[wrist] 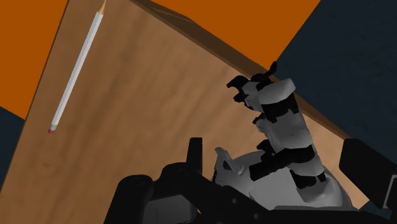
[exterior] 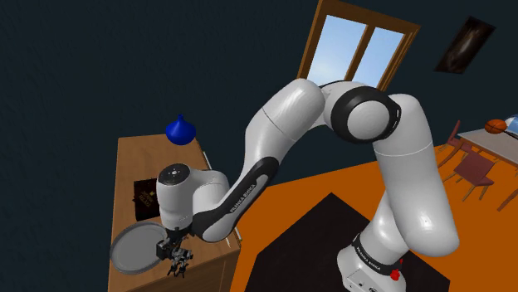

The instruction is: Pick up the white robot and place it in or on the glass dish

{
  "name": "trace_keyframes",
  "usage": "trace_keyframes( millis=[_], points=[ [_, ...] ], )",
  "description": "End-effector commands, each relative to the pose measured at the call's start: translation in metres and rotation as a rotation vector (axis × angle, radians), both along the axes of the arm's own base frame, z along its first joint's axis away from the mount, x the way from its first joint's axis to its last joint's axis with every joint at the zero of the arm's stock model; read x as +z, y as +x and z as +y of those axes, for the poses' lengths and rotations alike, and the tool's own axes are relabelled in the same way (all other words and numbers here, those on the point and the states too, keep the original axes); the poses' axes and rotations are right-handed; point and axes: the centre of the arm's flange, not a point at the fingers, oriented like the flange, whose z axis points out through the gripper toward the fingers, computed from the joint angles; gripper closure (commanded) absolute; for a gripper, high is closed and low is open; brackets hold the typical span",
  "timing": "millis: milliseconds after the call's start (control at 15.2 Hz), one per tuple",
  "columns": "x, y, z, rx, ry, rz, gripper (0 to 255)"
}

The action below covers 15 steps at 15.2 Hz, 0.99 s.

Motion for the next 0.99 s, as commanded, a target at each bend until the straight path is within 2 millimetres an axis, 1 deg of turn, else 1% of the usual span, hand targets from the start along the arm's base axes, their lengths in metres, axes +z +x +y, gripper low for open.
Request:
trace_keyframes(
  millis=[0, 462, 528, 924],
  points=[
    [-0.0039, 0.0009, -0.0014, 0.000, 0.000, 0.000, 0],
    [-0.0038, 0.0009, -0.0014, 0.000, 0.000, 0.000, 0],
    [-0.0038, 0.0009, -0.0014, 0.000, 0.000, 0.000, 255],
    [-0.0039, 0.0011, -0.0014, 0.000, 0.000, 0.000, 255]
  ],
)
